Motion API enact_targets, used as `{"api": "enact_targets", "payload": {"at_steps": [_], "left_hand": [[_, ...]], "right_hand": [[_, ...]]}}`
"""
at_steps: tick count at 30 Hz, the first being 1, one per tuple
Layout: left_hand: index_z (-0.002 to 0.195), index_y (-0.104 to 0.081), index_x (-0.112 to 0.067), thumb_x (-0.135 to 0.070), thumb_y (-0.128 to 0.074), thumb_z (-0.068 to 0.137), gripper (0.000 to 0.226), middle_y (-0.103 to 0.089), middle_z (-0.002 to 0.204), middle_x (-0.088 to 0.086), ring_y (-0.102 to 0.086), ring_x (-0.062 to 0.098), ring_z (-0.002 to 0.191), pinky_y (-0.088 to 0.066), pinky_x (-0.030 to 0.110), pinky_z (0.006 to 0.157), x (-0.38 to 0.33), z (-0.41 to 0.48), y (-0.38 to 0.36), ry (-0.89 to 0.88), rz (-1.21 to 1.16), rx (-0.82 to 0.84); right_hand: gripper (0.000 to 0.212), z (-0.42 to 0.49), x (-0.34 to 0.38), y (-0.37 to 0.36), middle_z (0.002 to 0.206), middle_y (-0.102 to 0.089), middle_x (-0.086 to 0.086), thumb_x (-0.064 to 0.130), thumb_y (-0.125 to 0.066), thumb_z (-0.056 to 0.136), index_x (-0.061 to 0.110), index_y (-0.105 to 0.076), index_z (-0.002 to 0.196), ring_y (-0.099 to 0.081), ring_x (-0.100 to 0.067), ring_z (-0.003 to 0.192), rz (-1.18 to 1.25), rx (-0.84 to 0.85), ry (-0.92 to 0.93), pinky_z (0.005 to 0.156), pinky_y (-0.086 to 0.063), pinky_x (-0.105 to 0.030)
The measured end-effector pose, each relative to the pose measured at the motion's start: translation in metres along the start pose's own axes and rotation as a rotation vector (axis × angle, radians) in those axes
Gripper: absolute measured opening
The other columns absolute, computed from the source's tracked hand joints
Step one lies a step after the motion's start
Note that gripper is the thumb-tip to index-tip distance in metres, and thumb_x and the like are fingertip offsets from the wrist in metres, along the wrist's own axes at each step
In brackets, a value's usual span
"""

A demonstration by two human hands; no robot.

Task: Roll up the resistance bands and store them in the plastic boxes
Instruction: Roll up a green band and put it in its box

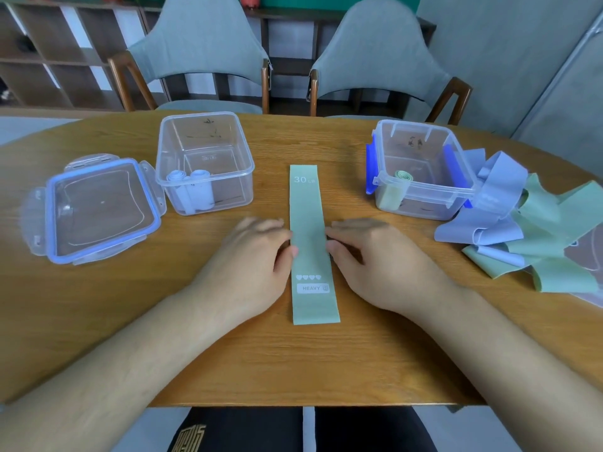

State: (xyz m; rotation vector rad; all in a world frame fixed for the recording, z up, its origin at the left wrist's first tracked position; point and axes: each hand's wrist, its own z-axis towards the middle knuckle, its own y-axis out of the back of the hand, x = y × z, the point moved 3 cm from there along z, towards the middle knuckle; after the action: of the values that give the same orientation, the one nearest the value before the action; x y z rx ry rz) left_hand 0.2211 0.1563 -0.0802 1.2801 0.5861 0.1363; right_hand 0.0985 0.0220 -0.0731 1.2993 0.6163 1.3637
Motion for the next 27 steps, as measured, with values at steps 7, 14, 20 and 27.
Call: {"api": "enact_targets", "payload": {"at_steps": [7,14,20,27], "left_hand": [[0.148,-0.046,-0.018,-0.038,-0.046,0.103,0.049,-0.041,0.156,-0.006,-0.029,0.012,0.143,-0.021,0.028,0.118,-0.009,-0.009,-0.004,0.017,-0.050,0.038],[0.148,-0.046,-0.022,-0.037,-0.043,0.104,0.046,-0.037,0.158,-0.009,-0.025,0.010,0.146,-0.023,0.032,0.120,-0.013,-0.020,-0.006,0.014,-0.056,0.054],[0.152,-0.038,-0.026,-0.040,-0.039,0.105,0.049,-0.022,0.164,-0.012,-0.015,0.008,0.151,-0.012,0.031,0.122,-0.012,-0.029,-0.004,0.013,-0.063,0.060],[0.159,-0.020,-0.026,-0.043,-0.030,0.106,0.056,-0.011,0.166,-0.015,-0.004,-0.002,0.150,0.001,0.018,0.114,-0.013,-0.035,-0.013,-0.105,-0.041,0.142]], "right_hand": [[0.032,-0.015,0.013,-0.009,0.133,-0.062,-0.014,0.017,-0.052,0.101,0.003,-0.062,0.128,-0.049,-0.024,0.134,0.047,0.045,-0.016,0.110,-0.011,-0.001],[0.038,-0.027,0.016,-0.013,0.147,-0.052,-0.013,0.021,-0.050,0.103,0.009,-0.057,0.138,-0.040,-0.022,0.143,0.055,0.067,-0.042,0.116,-0.019,-0.014],[0.044,-0.037,0.018,-0.010,0.157,-0.038,-0.005,0.028,-0.048,0.104,0.014,-0.048,0.146,-0.029,-0.011,0.147,0.062,0.040,-0.062,0.108,-0.003,0.002],[0.048,-0.042,0.019,-0.024,0.160,-0.032,-0.003,0.028,-0.042,0.106,0.014,-0.037,0.153,-0.022,-0.012,0.151,0.066,0.123,0.022,0.125,-0.017,-0.032]]}}
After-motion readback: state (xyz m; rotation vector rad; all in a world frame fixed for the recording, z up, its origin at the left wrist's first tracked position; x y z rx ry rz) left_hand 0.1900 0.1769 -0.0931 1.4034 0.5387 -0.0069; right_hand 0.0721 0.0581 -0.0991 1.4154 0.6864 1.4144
